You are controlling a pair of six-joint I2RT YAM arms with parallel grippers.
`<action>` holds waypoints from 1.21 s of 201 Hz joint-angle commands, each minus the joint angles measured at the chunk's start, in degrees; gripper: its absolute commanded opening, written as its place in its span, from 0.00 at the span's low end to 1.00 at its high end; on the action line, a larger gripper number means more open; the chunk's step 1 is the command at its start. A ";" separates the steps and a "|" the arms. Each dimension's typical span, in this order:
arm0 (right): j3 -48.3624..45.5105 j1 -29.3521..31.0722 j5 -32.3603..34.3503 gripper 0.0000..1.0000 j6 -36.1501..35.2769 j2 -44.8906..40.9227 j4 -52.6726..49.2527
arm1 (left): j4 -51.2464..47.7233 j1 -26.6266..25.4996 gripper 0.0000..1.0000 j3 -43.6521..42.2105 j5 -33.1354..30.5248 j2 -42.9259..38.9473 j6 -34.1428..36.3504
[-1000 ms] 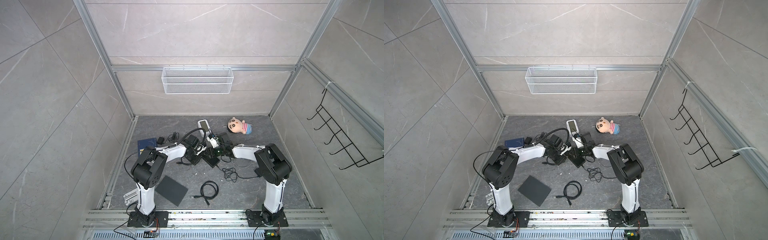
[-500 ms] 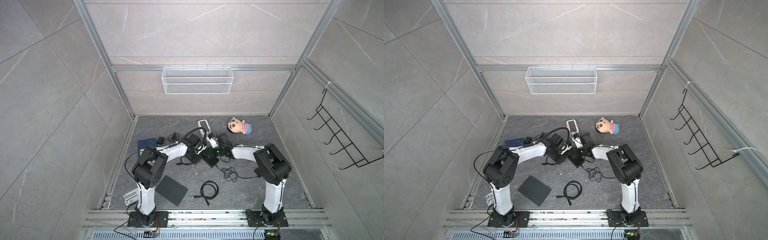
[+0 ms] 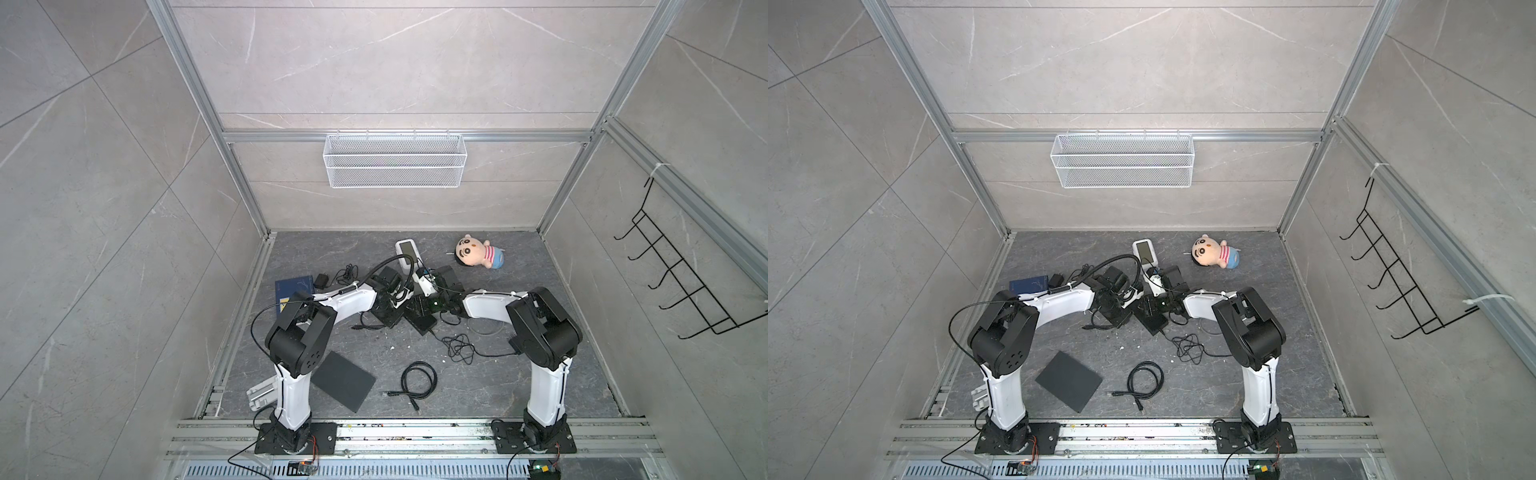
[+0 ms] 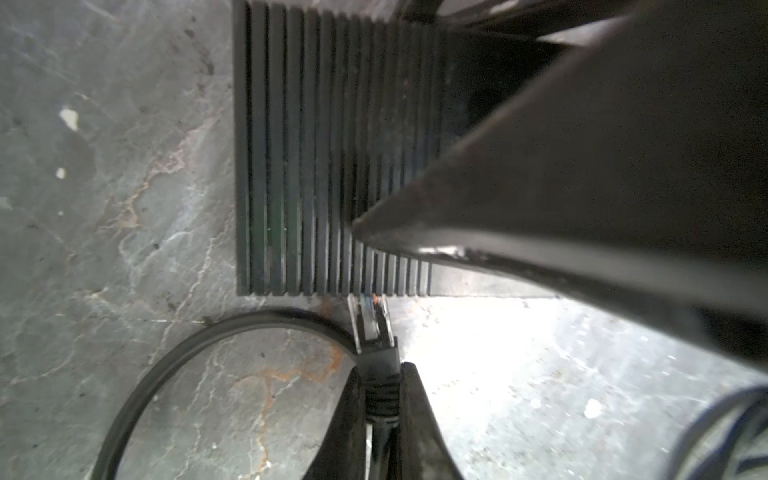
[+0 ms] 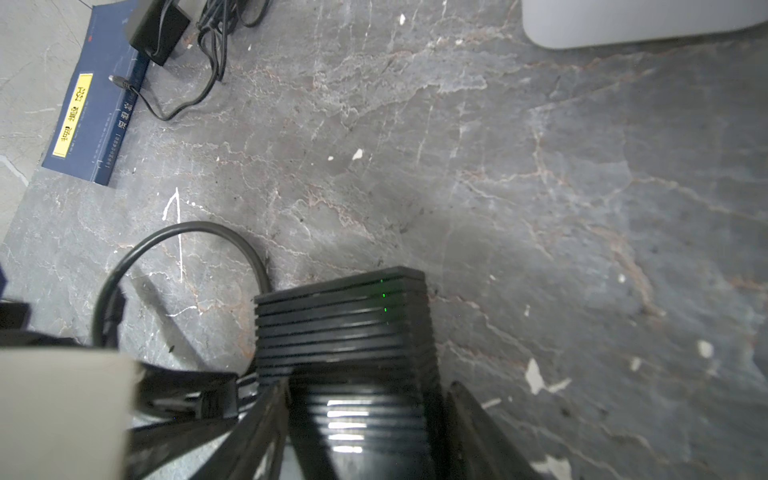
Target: Insert the plug into the switch port
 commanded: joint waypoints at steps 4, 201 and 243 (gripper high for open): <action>-3.66 5.92 -12.00 0.61 1.56 5.00 -7.72 | 17.51 -3.26 0.07 2.96 0.64 2.08 2.54; -2.63 3.58 2.84 0.65 4.11 -0.23 -15.36 | 2.73 2.48 0.06 -3.42 10.82 -8.50 9.30; -1.66 1.91 5.08 0.66 4.93 -0.99 -16.74 | -3.47 2.63 0.06 -2.28 8.27 -8.91 9.92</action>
